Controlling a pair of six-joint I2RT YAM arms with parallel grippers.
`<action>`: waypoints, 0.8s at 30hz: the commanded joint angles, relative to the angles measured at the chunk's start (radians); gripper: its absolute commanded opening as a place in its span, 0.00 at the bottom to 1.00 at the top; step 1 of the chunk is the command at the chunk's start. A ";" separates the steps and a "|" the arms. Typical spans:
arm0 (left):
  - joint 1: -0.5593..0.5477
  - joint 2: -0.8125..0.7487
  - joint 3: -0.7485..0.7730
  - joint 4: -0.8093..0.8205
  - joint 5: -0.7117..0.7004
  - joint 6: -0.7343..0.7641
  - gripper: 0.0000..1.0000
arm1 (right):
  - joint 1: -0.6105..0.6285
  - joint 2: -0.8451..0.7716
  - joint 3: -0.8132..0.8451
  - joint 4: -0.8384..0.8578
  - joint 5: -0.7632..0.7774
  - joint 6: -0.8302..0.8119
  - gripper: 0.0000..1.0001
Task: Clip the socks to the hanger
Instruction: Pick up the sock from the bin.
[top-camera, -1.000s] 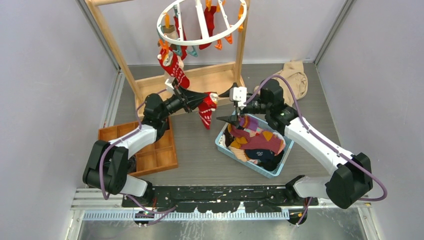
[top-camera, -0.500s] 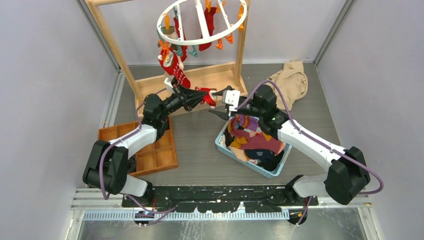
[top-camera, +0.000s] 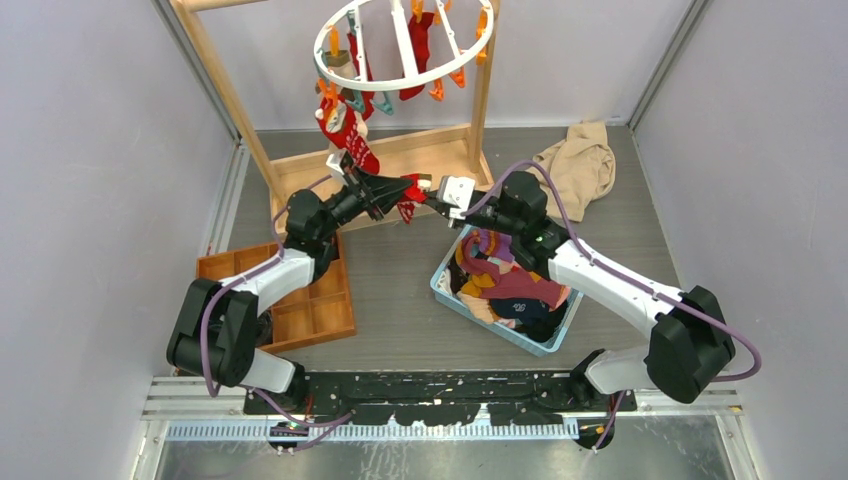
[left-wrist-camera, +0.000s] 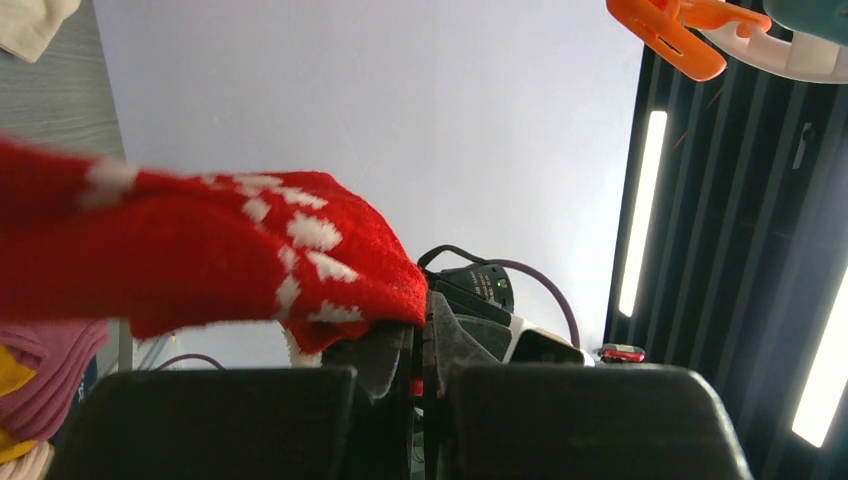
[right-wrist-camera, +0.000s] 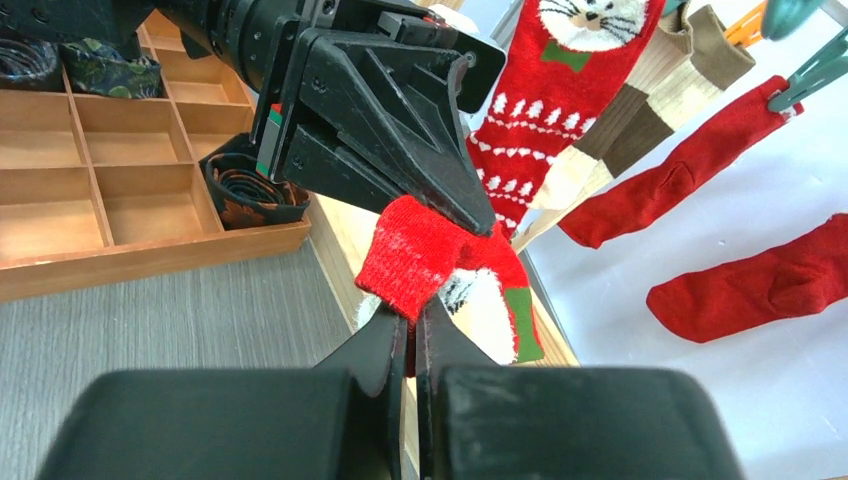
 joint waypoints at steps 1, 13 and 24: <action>0.002 0.004 -0.013 0.095 -0.013 -0.005 0.02 | 0.003 -0.056 0.037 -0.037 0.017 0.013 0.02; 0.120 -0.158 -0.121 0.060 0.150 0.251 0.42 | -0.131 -0.053 0.258 -0.596 -0.314 0.061 0.01; 0.071 -0.650 -0.062 -0.723 0.247 1.519 0.64 | -0.157 0.054 0.408 -0.866 -0.479 -0.014 0.03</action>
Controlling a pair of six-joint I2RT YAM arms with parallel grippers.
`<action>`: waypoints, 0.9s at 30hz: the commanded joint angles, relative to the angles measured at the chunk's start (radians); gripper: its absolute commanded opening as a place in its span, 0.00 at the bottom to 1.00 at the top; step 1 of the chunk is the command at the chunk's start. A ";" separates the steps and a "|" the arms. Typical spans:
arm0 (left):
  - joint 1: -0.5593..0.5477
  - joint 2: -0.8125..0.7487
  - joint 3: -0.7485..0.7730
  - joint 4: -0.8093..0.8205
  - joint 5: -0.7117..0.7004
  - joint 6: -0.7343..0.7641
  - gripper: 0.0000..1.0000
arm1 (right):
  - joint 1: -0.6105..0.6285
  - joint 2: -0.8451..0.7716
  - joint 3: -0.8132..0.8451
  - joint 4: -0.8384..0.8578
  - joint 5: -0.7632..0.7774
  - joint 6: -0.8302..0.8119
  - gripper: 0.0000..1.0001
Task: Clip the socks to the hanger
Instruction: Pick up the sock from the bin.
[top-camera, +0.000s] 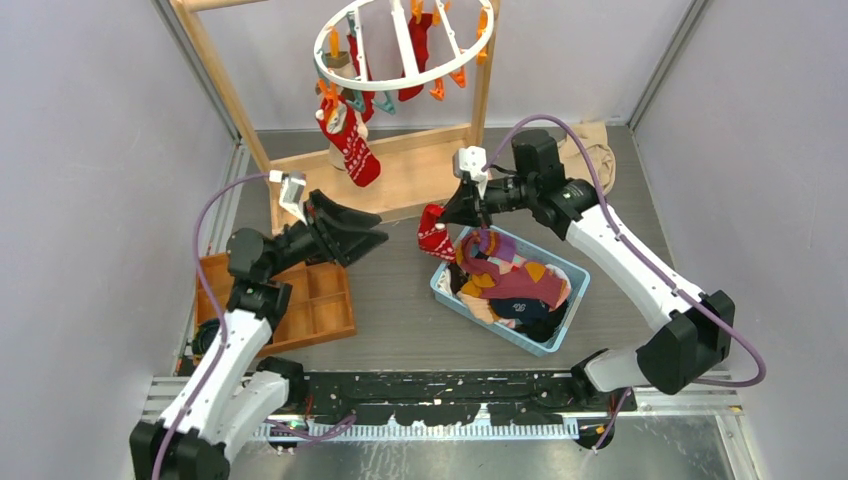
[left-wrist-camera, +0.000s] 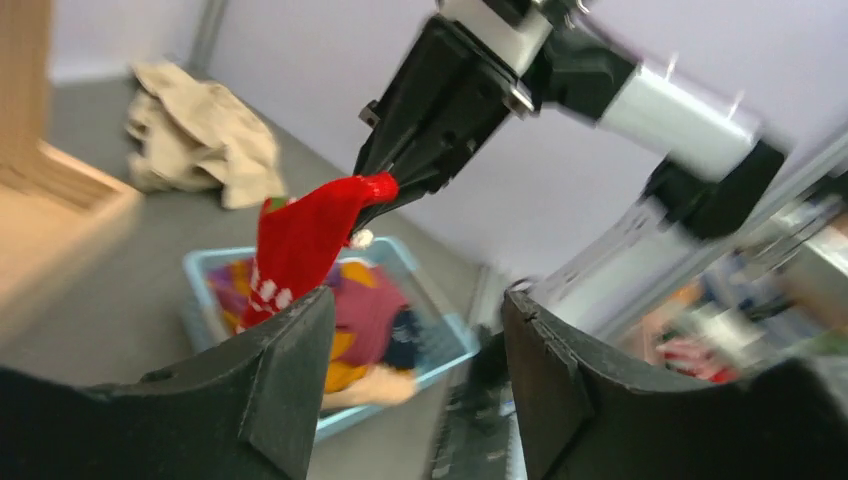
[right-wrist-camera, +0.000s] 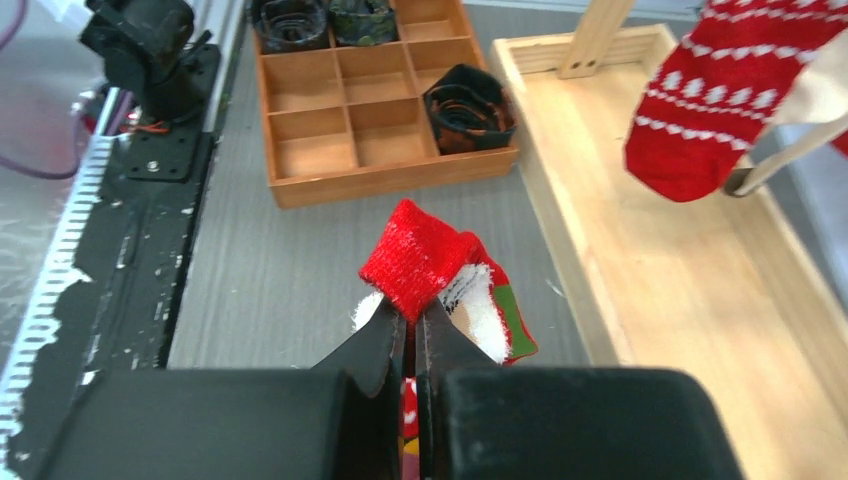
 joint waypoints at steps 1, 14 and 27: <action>-0.044 -0.113 0.075 -0.410 0.047 0.724 0.64 | 0.003 0.035 0.071 -0.100 -0.094 -0.025 0.03; -0.223 0.060 0.185 -0.418 0.046 1.009 0.59 | 0.045 0.089 0.123 -0.108 -0.142 -0.030 0.03; -0.263 0.160 0.244 -0.471 -0.083 1.145 0.48 | 0.052 0.087 0.126 -0.146 -0.159 -0.065 0.04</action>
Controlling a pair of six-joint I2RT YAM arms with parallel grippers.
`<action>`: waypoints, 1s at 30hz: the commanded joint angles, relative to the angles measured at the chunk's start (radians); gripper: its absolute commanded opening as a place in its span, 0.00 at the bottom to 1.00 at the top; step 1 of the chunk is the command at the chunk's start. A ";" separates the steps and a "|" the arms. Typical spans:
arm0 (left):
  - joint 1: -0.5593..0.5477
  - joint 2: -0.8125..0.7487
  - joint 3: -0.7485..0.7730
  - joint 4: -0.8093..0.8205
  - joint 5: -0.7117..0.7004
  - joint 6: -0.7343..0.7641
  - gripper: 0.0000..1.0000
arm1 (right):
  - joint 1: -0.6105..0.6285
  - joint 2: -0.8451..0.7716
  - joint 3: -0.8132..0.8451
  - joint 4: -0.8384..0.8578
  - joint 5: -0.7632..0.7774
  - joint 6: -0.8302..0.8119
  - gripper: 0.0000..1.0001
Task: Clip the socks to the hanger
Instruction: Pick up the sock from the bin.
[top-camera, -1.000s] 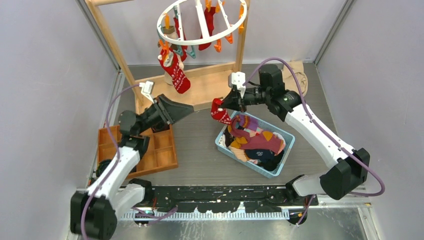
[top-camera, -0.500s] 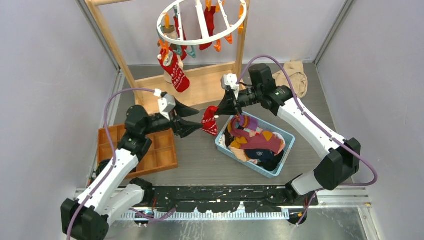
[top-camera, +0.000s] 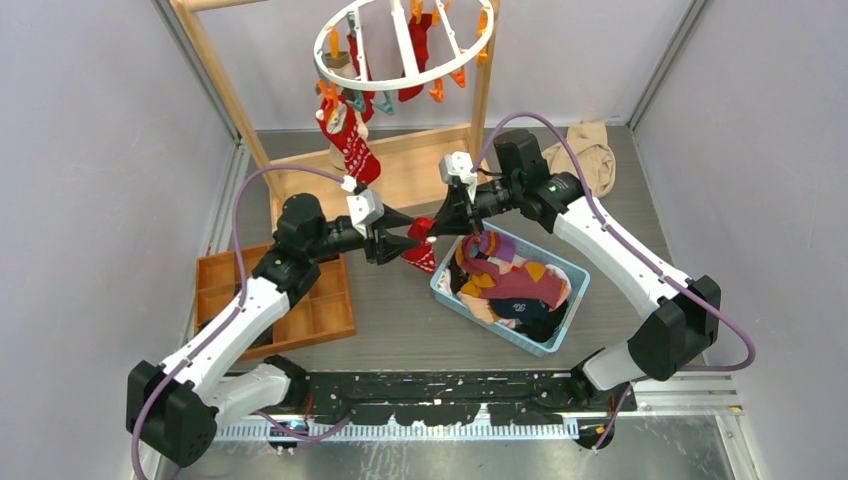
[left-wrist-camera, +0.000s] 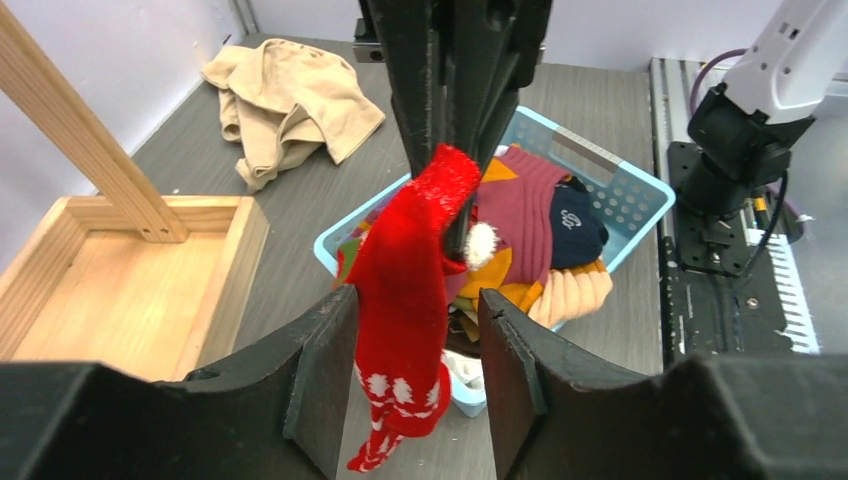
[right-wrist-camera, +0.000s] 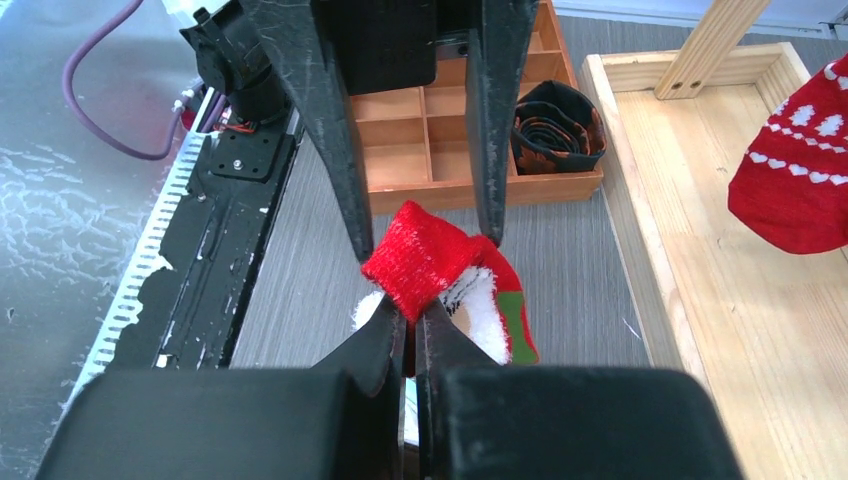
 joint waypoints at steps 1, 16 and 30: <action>-0.007 0.021 0.055 -0.003 -0.051 0.039 0.48 | 0.003 -0.004 0.050 -0.013 -0.031 -0.031 0.05; -0.035 0.061 0.042 0.081 -0.057 -0.071 0.00 | 0.000 -0.021 0.041 -0.020 -0.022 -0.031 0.12; 0.018 -0.081 -0.264 0.642 -0.150 -0.498 0.00 | -0.079 -0.139 -0.116 0.258 -0.117 0.056 0.81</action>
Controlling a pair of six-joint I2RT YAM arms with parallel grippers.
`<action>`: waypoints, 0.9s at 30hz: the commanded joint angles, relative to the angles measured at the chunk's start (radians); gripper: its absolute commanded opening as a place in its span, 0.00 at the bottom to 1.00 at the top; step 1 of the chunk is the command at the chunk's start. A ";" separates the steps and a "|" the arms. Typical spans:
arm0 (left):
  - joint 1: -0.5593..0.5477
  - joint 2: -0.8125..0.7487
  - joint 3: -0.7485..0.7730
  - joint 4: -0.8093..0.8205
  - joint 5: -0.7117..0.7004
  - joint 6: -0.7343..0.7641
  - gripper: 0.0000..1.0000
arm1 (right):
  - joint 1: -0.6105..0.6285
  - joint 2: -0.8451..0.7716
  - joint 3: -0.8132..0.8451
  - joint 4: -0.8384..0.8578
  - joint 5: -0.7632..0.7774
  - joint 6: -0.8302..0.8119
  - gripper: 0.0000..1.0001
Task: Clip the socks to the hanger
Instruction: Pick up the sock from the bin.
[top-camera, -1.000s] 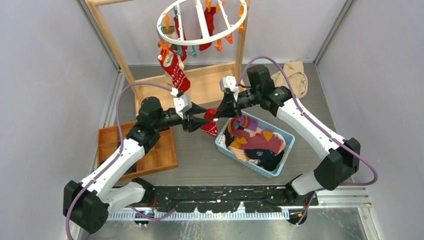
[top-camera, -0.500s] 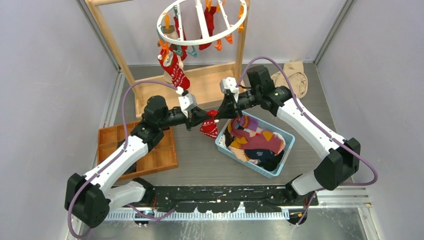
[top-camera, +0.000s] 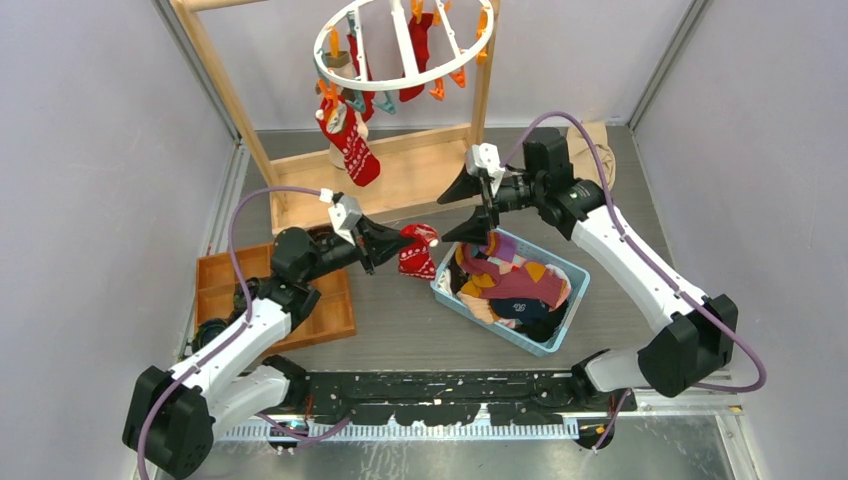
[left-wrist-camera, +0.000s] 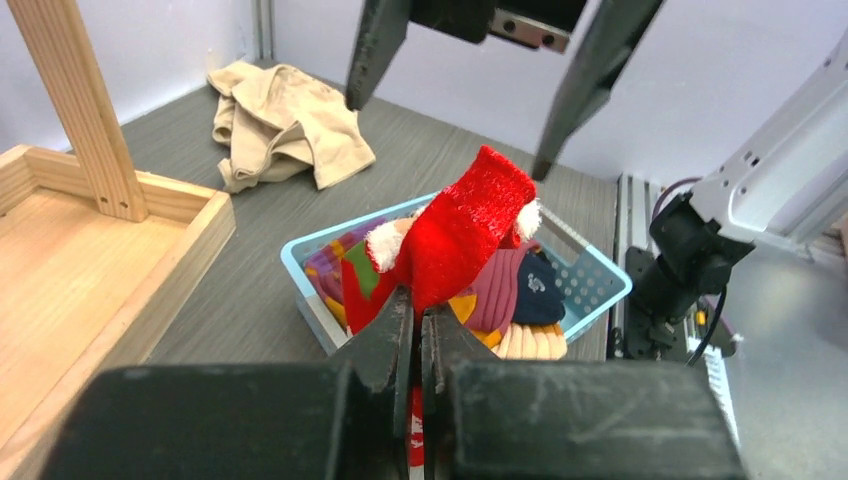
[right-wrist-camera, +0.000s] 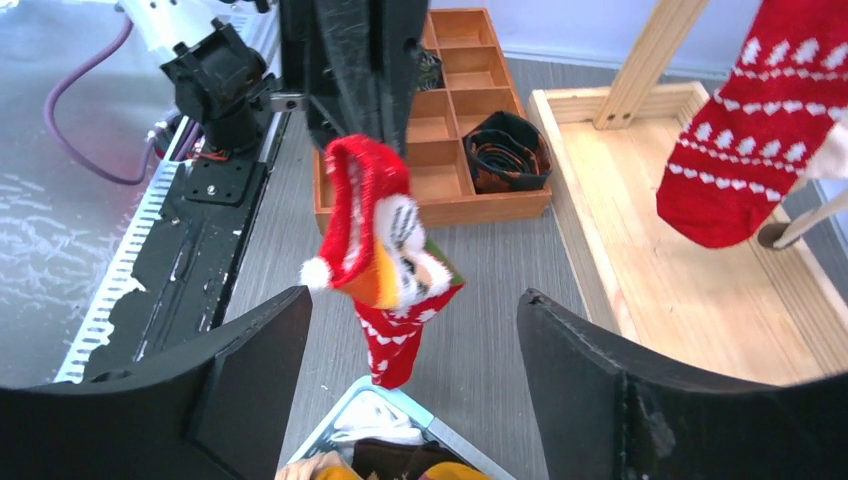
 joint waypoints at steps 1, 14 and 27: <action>0.011 -0.030 -0.026 0.270 -0.030 -0.147 0.00 | 0.012 -0.064 -0.048 0.121 -0.071 -0.035 0.82; 0.013 0.008 -0.013 0.386 -0.011 -0.235 0.00 | 0.072 -0.055 -0.094 0.369 -0.049 0.017 0.76; 0.014 0.034 -0.013 0.397 0.016 -0.241 0.00 | 0.089 -0.061 -0.111 0.555 -0.026 0.171 0.47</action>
